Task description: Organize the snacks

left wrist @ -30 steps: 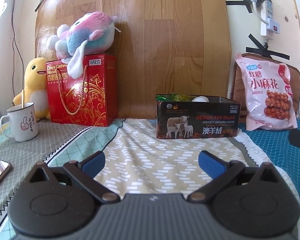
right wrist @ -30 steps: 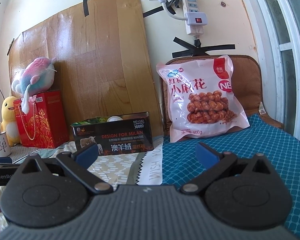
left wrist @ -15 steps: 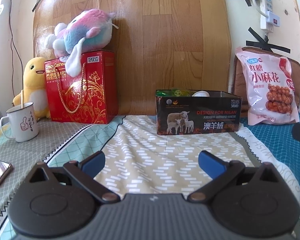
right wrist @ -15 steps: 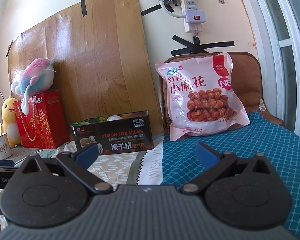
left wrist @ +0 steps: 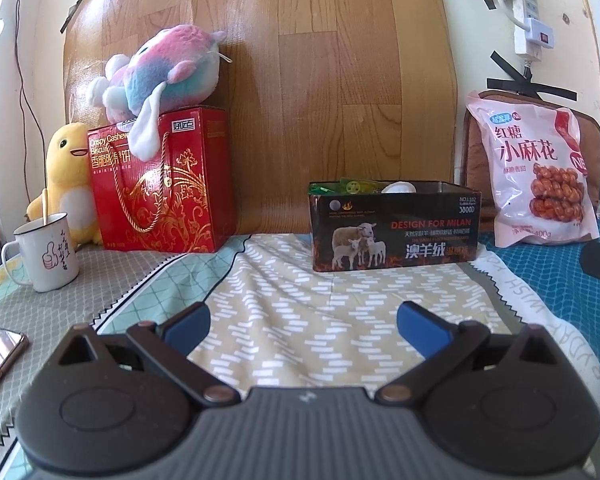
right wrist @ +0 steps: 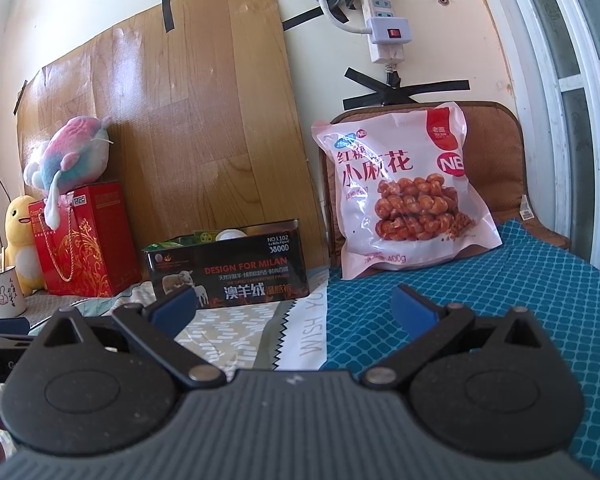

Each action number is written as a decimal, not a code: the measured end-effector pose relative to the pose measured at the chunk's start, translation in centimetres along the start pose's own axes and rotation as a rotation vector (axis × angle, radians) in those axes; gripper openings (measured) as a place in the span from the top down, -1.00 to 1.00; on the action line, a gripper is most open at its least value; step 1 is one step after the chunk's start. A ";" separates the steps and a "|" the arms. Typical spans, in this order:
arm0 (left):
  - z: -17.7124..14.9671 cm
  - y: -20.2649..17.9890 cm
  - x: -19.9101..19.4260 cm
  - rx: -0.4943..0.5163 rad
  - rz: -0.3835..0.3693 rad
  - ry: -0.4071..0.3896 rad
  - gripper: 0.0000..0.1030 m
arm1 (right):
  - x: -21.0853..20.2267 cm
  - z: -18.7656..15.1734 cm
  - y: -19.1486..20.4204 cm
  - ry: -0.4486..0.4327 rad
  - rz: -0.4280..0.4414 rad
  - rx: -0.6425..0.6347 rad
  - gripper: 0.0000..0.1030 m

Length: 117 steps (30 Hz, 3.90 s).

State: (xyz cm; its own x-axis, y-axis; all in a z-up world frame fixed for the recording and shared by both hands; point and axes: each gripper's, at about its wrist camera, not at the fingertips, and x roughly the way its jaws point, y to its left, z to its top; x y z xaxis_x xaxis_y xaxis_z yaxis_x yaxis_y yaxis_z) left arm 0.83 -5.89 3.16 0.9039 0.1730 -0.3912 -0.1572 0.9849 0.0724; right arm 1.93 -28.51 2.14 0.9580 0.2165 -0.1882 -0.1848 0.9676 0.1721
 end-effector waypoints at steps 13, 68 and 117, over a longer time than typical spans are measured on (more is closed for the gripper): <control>0.0 -0.1 0.0 0.005 -0.005 0.001 -1.00 | 0.2 0.0 0.0 0.011 0.008 -0.001 -1.00; -0.2 -0.5 -0.6 0.042 -0.006 -0.023 -1.00 | 0.2 0.0 -0.2 0.016 0.034 0.007 -1.00; -0.4 -0.4 -0.3 0.029 -0.027 0.000 -1.00 | 0.3 -0.1 -0.2 0.026 0.032 0.017 -1.00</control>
State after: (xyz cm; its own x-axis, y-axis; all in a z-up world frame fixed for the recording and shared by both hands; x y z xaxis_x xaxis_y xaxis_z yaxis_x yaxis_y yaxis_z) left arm 0.46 -6.31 2.88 0.9077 0.1459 -0.3935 -0.1206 0.9887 0.0885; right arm 2.28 -28.63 1.89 0.9456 0.2508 -0.2074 -0.2114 0.9578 0.1948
